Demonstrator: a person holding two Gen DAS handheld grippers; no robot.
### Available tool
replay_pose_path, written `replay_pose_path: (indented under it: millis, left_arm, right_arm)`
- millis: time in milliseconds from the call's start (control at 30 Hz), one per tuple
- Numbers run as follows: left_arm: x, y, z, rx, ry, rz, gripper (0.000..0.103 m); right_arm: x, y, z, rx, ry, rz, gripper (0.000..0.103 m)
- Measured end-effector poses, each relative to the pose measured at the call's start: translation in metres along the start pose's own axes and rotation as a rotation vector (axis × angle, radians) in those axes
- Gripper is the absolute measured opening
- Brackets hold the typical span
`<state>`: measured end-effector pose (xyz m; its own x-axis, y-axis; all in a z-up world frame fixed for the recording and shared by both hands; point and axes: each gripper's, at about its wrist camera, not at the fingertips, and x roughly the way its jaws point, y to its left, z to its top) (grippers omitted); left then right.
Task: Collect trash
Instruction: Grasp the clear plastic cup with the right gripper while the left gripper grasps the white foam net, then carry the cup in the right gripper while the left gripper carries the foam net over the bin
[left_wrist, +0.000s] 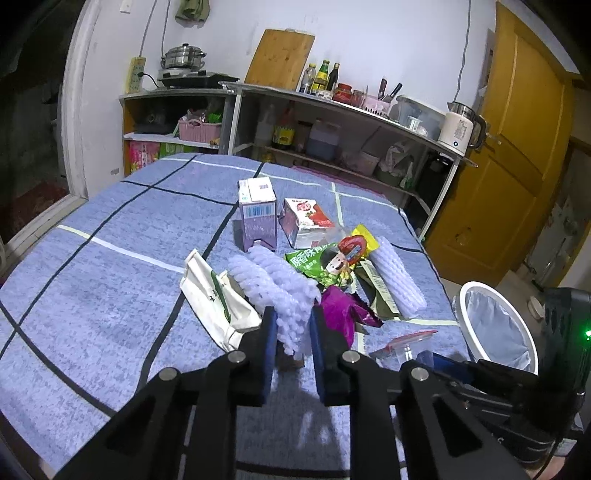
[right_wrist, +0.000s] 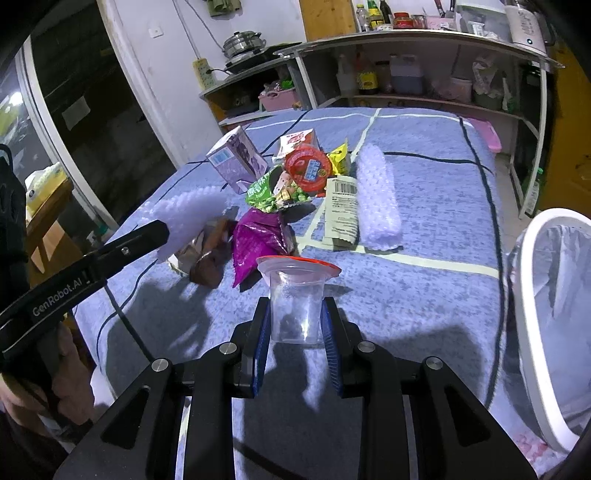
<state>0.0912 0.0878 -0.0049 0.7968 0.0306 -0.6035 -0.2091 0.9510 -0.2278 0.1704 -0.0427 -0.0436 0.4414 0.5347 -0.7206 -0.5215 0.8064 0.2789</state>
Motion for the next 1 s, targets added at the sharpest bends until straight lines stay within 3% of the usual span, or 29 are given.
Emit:
replay_pose_path:
  millis: [533, 1000]
  left_arm:
    - [-0.042, -0.037, 0.000, 0.065, -0.057, -0.081, 0.017]
    - [-0.034, -0.118, -0.006, 0.203, -0.014, -0.255, 0.017]
  right_arm:
    - [-0.063, -0.010, -0.015, 0.005, -0.111, -0.052, 0.028]
    - [-0.119, -0.060, -0.033, 0.081, -0.187, -0.176, 0.028]
